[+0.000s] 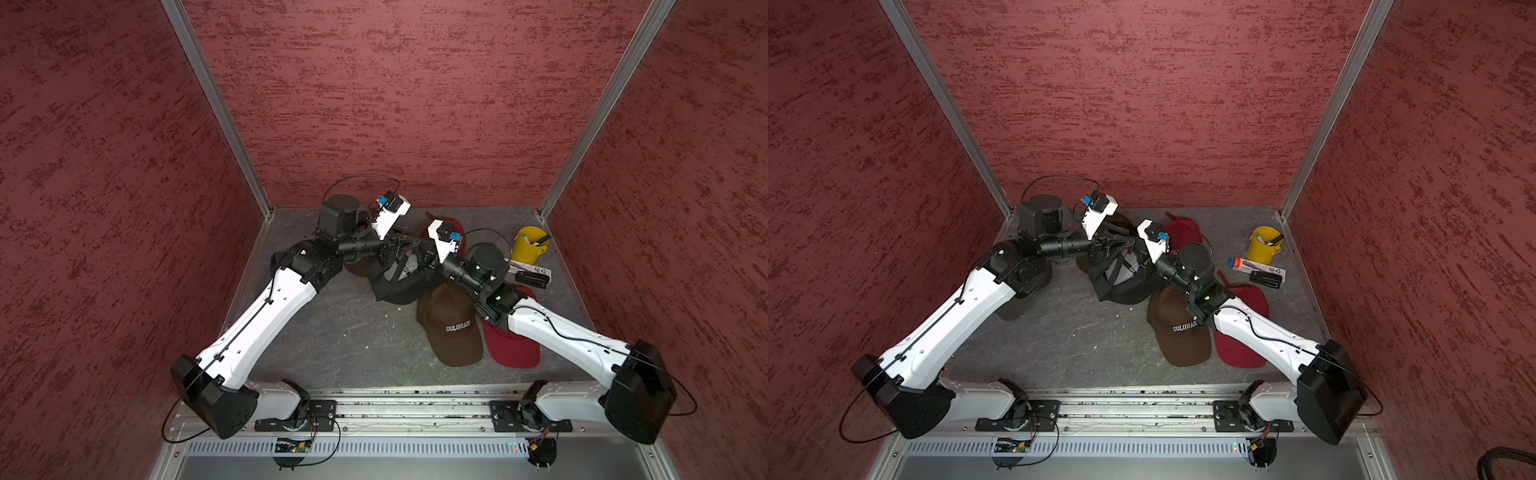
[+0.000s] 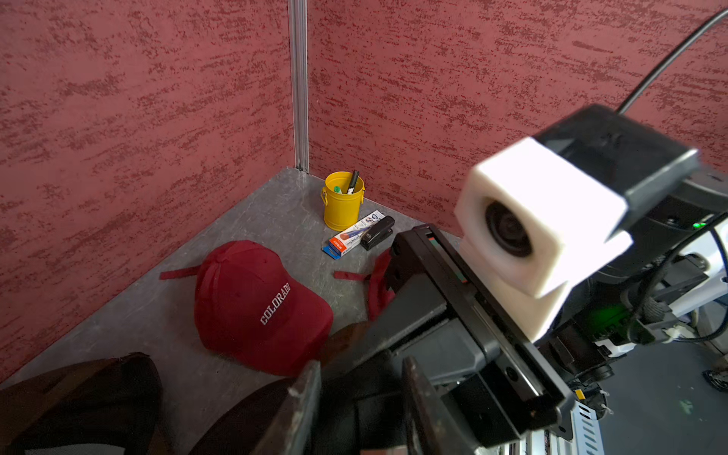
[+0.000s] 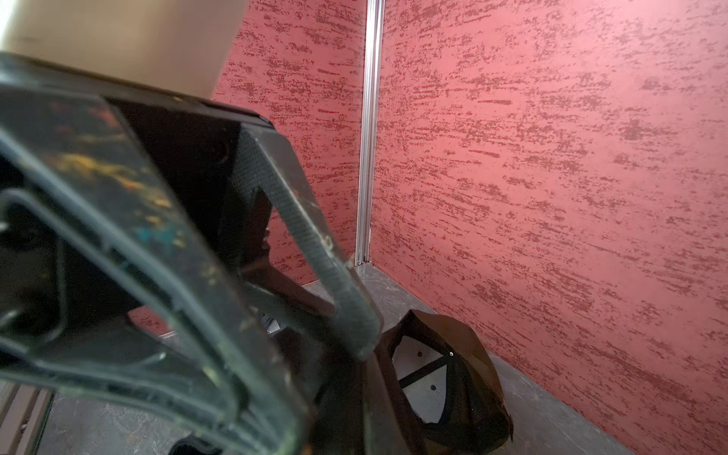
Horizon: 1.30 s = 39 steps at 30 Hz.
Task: Open the adjustable buckle of the baseball cap
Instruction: Pick up the baseball cap from the center of the board, then open the adjustable buckle on the baseball cap.
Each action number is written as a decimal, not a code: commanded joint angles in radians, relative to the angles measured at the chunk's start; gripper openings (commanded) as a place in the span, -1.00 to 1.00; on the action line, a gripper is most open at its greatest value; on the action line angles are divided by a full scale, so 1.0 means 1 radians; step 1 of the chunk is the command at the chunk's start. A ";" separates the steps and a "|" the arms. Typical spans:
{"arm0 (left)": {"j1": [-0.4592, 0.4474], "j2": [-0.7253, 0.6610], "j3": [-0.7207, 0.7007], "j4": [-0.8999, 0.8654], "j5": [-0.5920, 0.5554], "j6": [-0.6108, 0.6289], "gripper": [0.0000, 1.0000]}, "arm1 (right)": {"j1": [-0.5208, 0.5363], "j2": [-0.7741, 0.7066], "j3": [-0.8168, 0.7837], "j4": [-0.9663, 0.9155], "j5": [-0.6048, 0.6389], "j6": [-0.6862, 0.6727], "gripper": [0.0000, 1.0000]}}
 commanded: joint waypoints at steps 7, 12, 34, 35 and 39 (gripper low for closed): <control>0.005 -0.010 -0.014 -0.037 0.051 0.001 -0.16 | 0.009 0.018 0.030 -0.005 0.030 -0.020 -1.00; 0.006 -0.014 -0.022 -0.056 0.049 0.014 -0.34 | 0.008 0.025 0.035 0.001 0.033 -0.013 -1.00; 0.053 -0.068 -0.056 -0.085 0.064 0.043 -1.00 | 0.008 -0.006 -0.002 0.009 0.075 0.029 -1.00; 0.056 -0.075 -0.060 -0.083 0.062 0.043 -1.00 | 0.009 -0.004 -0.002 0.007 0.077 0.031 -1.00; 0.066 -0.102 -0.075 -0.077 0.055 0.043 -1.00 | 0.010 0.001 0.000 -0.003 0.080 0.035 -1.00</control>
